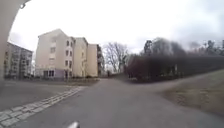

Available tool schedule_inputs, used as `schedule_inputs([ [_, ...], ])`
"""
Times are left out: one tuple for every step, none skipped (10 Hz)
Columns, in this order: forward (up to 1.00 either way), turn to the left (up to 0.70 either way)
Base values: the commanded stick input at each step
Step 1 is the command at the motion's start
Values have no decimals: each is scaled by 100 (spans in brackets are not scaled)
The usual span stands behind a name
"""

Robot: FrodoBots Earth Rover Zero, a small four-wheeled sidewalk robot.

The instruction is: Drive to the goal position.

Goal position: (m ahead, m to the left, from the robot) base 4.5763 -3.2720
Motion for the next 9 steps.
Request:
schedule_inputs([
  [70, 0],
  [70, 0],
  [70, 0],
  [70, 0],
  [70, 0],
  [70, 0],
  [70, 0],
  [70, 0],
  [70, 0],
])
